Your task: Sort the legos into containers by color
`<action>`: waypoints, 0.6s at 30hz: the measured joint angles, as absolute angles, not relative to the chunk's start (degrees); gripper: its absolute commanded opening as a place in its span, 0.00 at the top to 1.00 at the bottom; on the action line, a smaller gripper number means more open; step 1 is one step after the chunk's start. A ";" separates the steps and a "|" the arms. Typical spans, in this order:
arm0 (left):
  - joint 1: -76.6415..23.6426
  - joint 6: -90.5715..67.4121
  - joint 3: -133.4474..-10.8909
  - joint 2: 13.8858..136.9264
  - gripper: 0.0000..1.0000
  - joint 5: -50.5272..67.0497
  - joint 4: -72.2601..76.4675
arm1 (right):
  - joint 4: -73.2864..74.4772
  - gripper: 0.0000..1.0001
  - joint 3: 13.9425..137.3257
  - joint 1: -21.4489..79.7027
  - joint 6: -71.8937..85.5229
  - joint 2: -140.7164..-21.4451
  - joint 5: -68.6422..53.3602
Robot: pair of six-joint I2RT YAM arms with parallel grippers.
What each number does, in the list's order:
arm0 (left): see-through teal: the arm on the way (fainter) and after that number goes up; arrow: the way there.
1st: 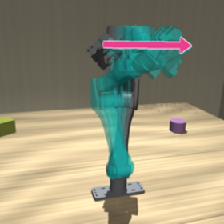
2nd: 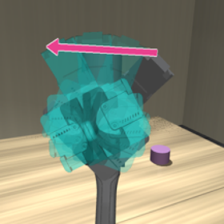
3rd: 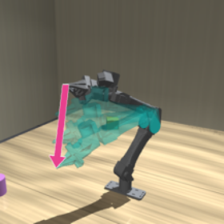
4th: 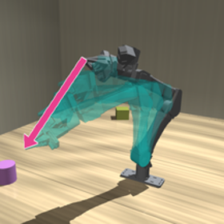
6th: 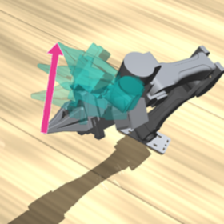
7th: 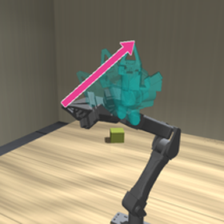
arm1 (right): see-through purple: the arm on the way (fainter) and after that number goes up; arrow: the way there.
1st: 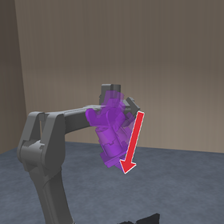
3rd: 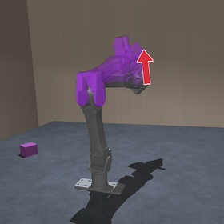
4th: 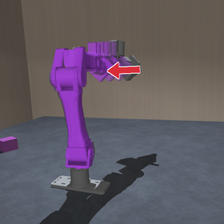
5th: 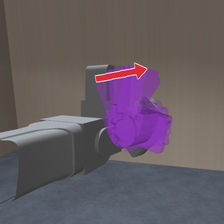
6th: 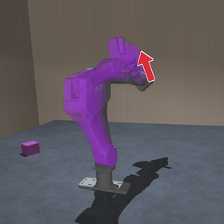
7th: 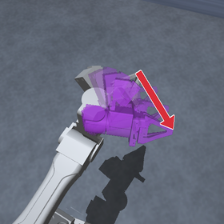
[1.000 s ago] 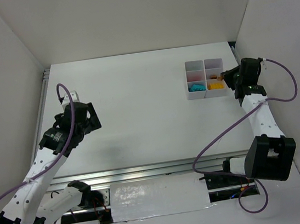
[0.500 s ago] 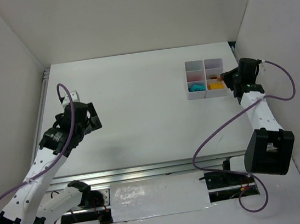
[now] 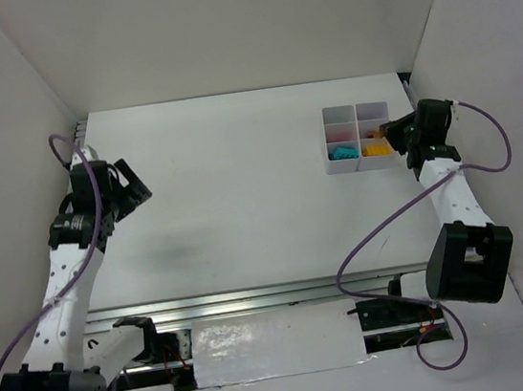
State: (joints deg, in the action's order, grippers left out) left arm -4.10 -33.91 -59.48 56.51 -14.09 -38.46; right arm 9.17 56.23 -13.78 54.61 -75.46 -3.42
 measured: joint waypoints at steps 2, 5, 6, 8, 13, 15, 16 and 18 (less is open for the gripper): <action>-2.98 -35.99 -64.42 60.93 0.00 -13.17 -37.87 | 8.58 1.00 56.05 -13.78 54.76 -75.44 -5.10; -2.81 -40.03 -76.62 73.08 0.00 -14.98 -33.47 | 6.11 1.00 53.78 -13.78 56.05 -74.81 -6.90; -2.70 -41.63 -80.73 77.89 0.01 -15.79 -30.48 | 5.19 1.00 52.95 -13.78 56.55 -74.83 -7.97; -2.42 -44.34 -87.18 86.37 0.00 -16.91 -23.31 | 4.64 1.00 52.64 -13.78 57.36 -75.88 -10.04; -1.85 -47.94 -101.16 109.08 0.00 -19.11 -10.87 | 1.87 1.00 52.34 -13.78 56.42 -80.40 -16.10; -1.80 -48.25 -106.96 117.38 0.00 -19.92 -9.26 | 1.91 1.00 51.81 -13.82 55.66 -80.84 -17.76; -1.89 -48.27 -108.57 120.40 0.00 -20.51 -8.93 | 1.76 1.00 51.59 -13.93 55.33 -80.84 -18.81; -2.39 -47.94 -108.95 123.74 0.00 -22.17 -8.95 | 1.61 1.00 51.53 -14.41 54.02 -80.84 -21.74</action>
State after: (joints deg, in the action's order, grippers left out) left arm -2.39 -47.94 -108.95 123.74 -22.17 -8.95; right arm 1.61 51.53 -14.41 54.02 -80.84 -21.74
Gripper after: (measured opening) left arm 0.994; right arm 0.224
